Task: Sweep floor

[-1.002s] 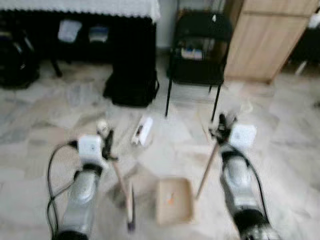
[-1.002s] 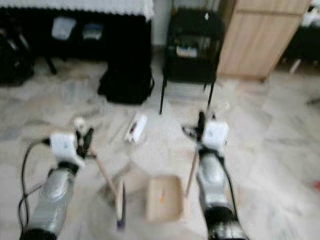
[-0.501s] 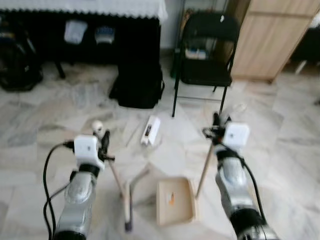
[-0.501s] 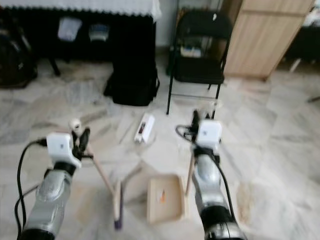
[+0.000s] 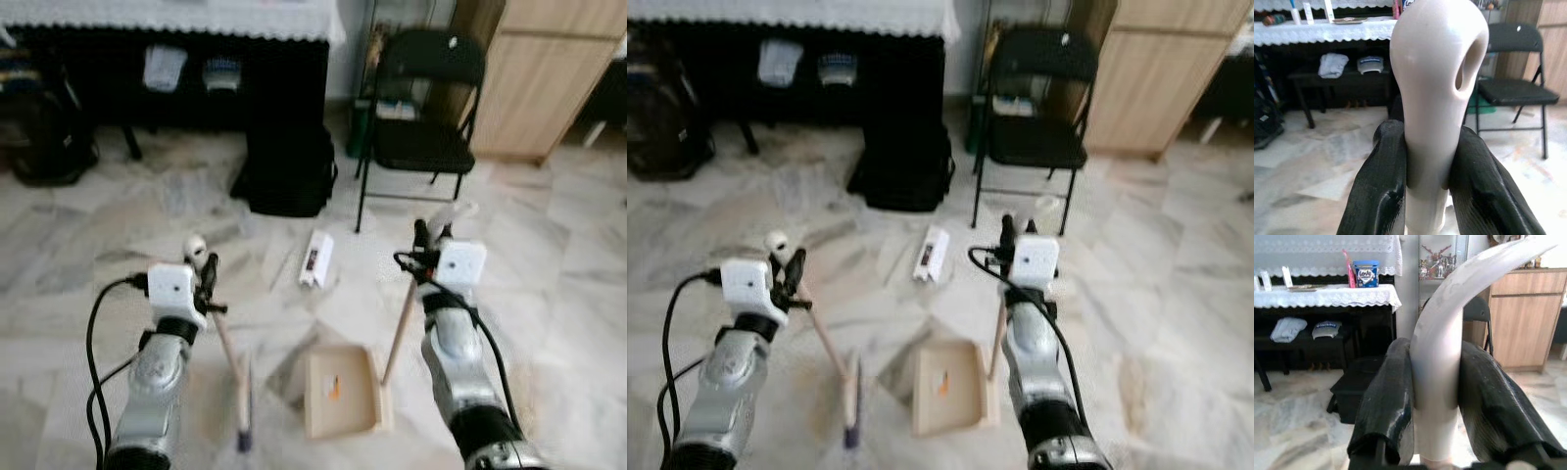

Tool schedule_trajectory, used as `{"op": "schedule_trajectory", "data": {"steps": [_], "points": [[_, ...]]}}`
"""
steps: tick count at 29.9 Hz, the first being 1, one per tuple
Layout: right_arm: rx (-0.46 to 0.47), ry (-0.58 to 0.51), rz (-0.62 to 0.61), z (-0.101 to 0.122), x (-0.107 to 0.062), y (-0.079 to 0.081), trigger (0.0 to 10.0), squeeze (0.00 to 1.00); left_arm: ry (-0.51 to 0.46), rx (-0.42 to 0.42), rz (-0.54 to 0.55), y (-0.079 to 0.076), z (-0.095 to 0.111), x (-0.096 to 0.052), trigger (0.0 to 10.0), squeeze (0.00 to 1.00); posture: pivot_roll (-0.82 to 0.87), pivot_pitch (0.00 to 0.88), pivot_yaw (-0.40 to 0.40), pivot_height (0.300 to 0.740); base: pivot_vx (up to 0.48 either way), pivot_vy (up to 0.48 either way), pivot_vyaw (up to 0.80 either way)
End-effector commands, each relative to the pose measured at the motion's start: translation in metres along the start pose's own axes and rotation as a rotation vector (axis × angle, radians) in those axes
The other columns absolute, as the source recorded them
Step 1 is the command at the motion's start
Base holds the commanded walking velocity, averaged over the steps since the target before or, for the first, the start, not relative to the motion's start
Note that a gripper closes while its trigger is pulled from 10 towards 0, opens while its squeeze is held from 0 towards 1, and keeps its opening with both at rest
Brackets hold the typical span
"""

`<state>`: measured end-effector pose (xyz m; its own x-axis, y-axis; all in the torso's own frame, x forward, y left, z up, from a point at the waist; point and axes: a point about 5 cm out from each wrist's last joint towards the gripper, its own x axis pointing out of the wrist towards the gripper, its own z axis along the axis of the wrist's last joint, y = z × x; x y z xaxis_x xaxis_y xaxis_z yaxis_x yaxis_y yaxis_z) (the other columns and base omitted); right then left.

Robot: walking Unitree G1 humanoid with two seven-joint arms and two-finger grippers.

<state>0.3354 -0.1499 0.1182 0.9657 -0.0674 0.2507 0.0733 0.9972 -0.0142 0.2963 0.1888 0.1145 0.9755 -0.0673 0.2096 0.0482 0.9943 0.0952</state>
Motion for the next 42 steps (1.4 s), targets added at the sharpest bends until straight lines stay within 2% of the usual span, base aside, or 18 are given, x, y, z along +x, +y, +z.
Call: {"op": "schedule_trajectory", "data": {"steps": [1, 7, 32, 42], "points": [[0.011, -0.025, -0.026, 0.0034, 0.0006, -0.0061, 10.0, 0.00, -0.037, -0.007, -0.016, -0.0050, 0.0068, 0.0034, 10.0, 0.00, 0.07, 0.030, -0.003, 0.740, 0.000, 0.364, 0.00], [0.010, -0.028, -0.026, 0.0040, 0.0012, -0.0061, 10.0, 0.00, -0.043, -0.009, -0.017, -0.0054, 0.0081, 0.0044, 10.0, 0.00, 0.07, 0.027, -0.003, 0.740, 0.000, 0.361, 0.00], [0.011, -0.025, -0.032, 0.0044, 0.0022, -0.0090, 10.0, 0.00, -0.049, 0.011, -0.030, -0.0086, 0.0091, 0.0039, 10.0, 0.00, 0.06, 0.054, -0.007, 0.740, 0.000, 0.000, 0.00], [0.021, -0.028, -0.036, 0.0052, 0.0028, -0.0102, 10.0, 0.00, -0.048, 0.012, -0.016, -0.0068, 0.0087, 0.0033, 10.0, 0.00, 0.06, 0.061, -0.009, 0.740, 0.343, 0.000, -0.50]]}}
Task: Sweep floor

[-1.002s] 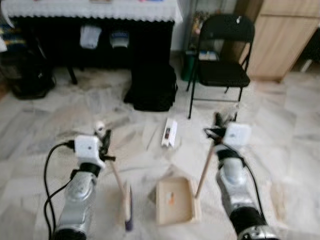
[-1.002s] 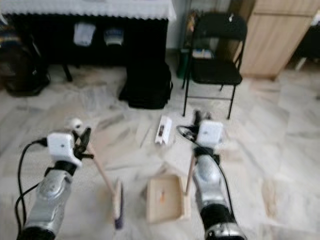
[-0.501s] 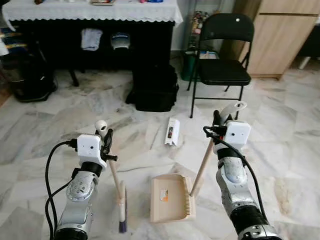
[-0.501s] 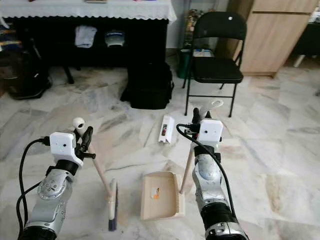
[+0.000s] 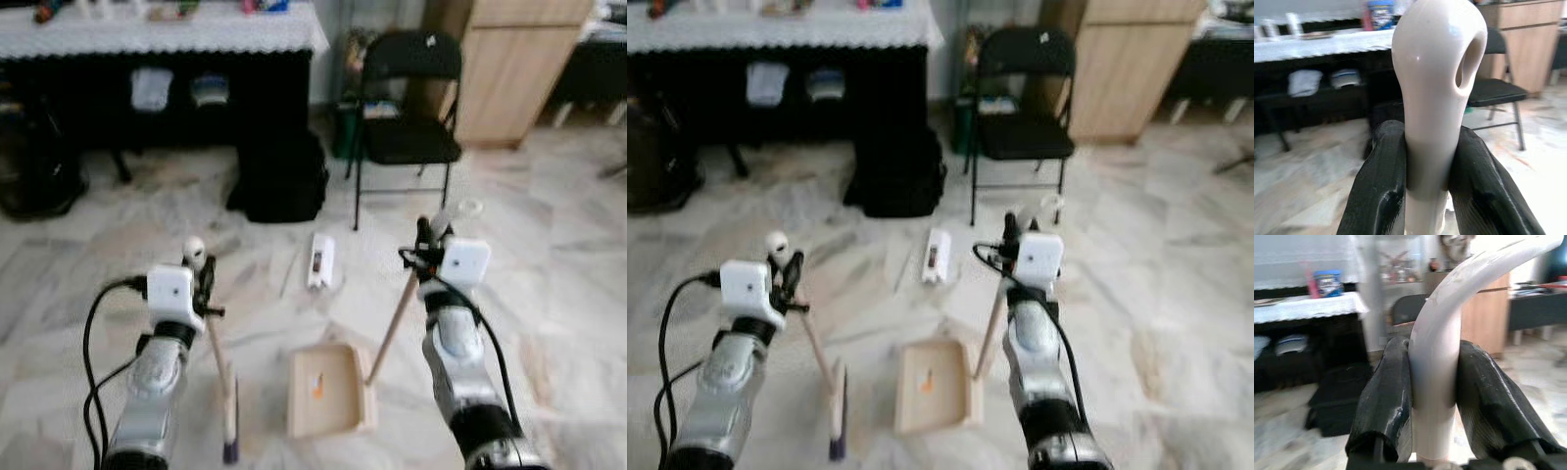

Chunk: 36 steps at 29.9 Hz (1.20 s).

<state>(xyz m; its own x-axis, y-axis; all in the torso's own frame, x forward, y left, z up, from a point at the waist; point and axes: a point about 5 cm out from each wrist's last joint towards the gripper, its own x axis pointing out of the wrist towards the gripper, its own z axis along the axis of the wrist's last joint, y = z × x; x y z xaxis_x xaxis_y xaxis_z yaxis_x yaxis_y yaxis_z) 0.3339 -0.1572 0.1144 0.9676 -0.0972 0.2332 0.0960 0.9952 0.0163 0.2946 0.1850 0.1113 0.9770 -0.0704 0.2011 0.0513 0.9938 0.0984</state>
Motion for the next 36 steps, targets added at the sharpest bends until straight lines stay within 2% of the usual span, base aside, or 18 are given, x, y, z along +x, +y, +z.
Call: {"op": "schedule_trajectory", "data": {"steps": [1, 36], "points": [[-0.007, -0.047, -0.004, 0.0090, 0.0046, -0.0023, 10.0, 0.00, -0.056, 0.010, -0.011, -0.0025, 0.0113, 0.0053, 10.0, 0.00, 0.06, 0.062, -0.010, 0.740, 0.416, 0.000, 0.00], [-0.013, -0.043, 0.000, 0.0084, 0.0047, -0.0010, 10.0, 0.00, -0.059, 0.006, -0.007, -0.0013, 0.0117, 0.0061, 10.0, 0.00, 0.06, 0.052, -0.009, 0.740, 0.435, 0.000, 0.00]]}}
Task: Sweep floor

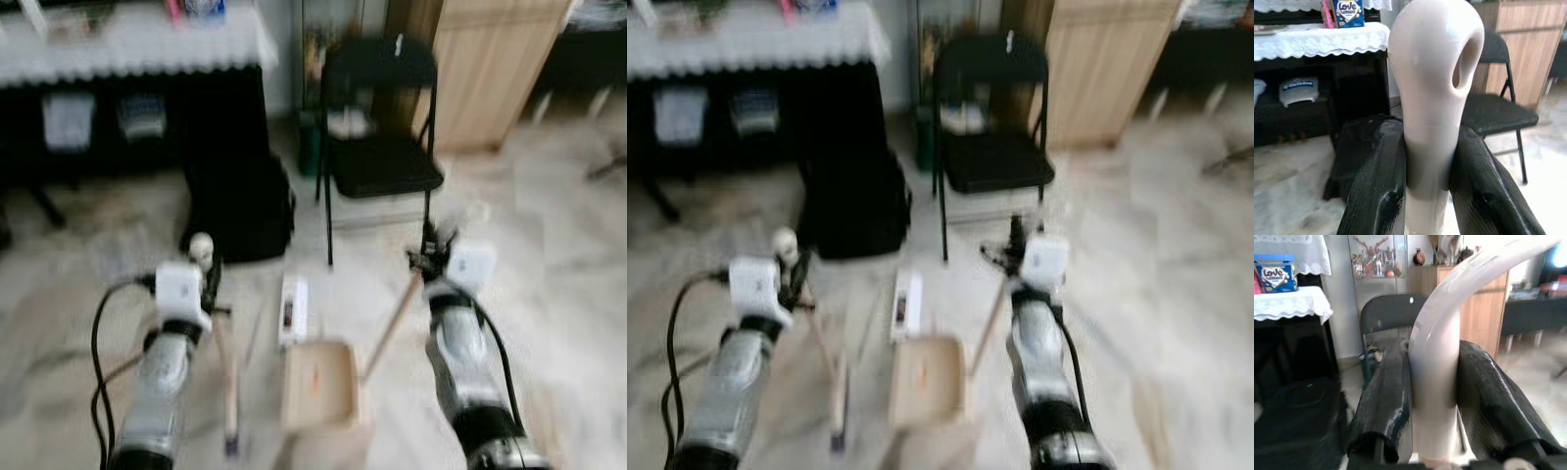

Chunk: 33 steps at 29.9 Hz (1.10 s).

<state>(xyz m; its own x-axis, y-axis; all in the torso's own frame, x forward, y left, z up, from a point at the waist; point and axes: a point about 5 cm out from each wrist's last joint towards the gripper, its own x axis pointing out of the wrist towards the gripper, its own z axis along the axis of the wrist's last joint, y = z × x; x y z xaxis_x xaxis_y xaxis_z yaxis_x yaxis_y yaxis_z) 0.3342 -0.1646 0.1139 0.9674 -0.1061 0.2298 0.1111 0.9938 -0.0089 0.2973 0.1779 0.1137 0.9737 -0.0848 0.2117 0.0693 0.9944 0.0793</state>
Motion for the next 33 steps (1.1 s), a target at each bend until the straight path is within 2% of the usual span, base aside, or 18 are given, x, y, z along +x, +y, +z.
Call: {"op": "schedule_trajectory", "data": {"steps": [1, 27, 33], "points": [[0.016, -0.047, 0.009, 0.0093, 0.0037, 0.0064, 10.0, 0.00, -0.048, 0.030, 0.007, 0.0056, 0.0098, 0.0029, 10.0, 0.00, 0.06, 0.049, -0.009, 0.740, 0.439, 0.000, 0.00], [0.017, -0.059, 0.001, 0.0123, 0.0050, 0.0038, 10.0, 0.00, -0.052, 0.030, 0.011, 0.0062, 0.0107, 0.0023, 10.0, 0.00, 0.06, 0.057, -0.007, 0.740, 0.436, 0.000, 0.00], [0.010, -0.046, 0.001, 0.0088, 0.0023, 0.0028, 10.0, 0.00, -0.051, 0.028, 0.011, 0.0063, 0.0105, 0.0023, 10.0, 0.00, 0.06, 0.063, -0.005, 0.740, 0.000, 0.000, 0.00]]}}
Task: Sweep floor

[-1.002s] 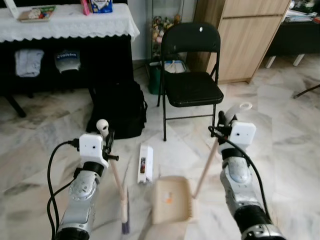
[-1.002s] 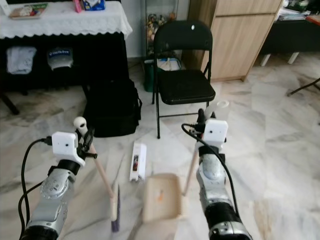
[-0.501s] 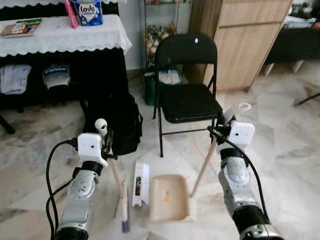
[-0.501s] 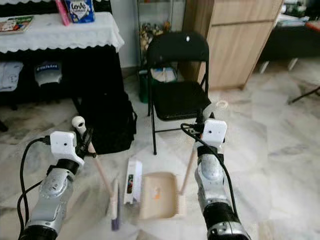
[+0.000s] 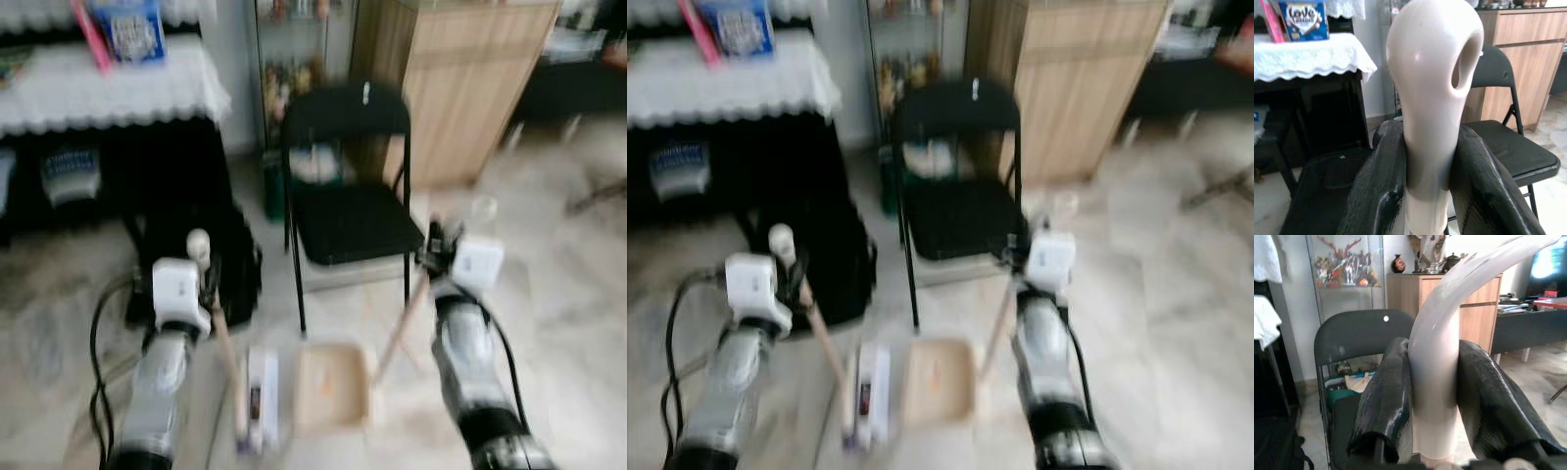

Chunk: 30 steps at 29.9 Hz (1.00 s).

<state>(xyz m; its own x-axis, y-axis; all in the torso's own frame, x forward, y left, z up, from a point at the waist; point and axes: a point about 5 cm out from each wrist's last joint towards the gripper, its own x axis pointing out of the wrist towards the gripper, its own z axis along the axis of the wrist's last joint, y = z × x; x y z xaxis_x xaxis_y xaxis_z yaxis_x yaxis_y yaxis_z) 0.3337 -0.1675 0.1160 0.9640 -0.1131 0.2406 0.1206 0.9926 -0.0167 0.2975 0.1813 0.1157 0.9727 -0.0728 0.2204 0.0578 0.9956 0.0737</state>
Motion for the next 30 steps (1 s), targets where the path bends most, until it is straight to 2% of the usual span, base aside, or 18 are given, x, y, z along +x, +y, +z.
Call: {"op": "schedule_trajectory", "data": {"steps": [1, 12, 24, 30], "points": [[0.018, -0.032, 0.007, 0.006, 0.001, 0.005, 10.0, 0.00, -0.042, 0.030, -0.003, 0.002, 0.009, 0.002, 10.0, 0.00, 0.06, 0.063, -0.005, 0.740, 0.000, 0.000, 0.00], [0.010, 0.029, 0.054, -0.006, -0.003, 0.003, 10.0, 0.00, -0.050, 0.036, 0.003, 0.003, 0.010, 0.002, 10.0, 0.00, 0.06, 0.075, -0.002, 0.740, 0.000, 0.000, 0.00], [-0.008, 0.128, 0.115, -0.026, -0.011, 0.000, 10.0, 0.00, -0.105, 0.059, 0.028, 0.009, 0.024, 0.013, 10.0, 0.00, 0.06, 0.096, 0.005, 0.740, 0.000, 0.000, 0.00], [-0.050, 0.198, 0.108, -0.038, -0.014, -0.007, 10.0, 0.00, -0.123, 0.072, 0.031, 0.012, 0.030, 0.021, 10.0, 0.00, 0.07, 0.114, 0.012, 0.740, 0.000, 0.000, 0.00]]}}
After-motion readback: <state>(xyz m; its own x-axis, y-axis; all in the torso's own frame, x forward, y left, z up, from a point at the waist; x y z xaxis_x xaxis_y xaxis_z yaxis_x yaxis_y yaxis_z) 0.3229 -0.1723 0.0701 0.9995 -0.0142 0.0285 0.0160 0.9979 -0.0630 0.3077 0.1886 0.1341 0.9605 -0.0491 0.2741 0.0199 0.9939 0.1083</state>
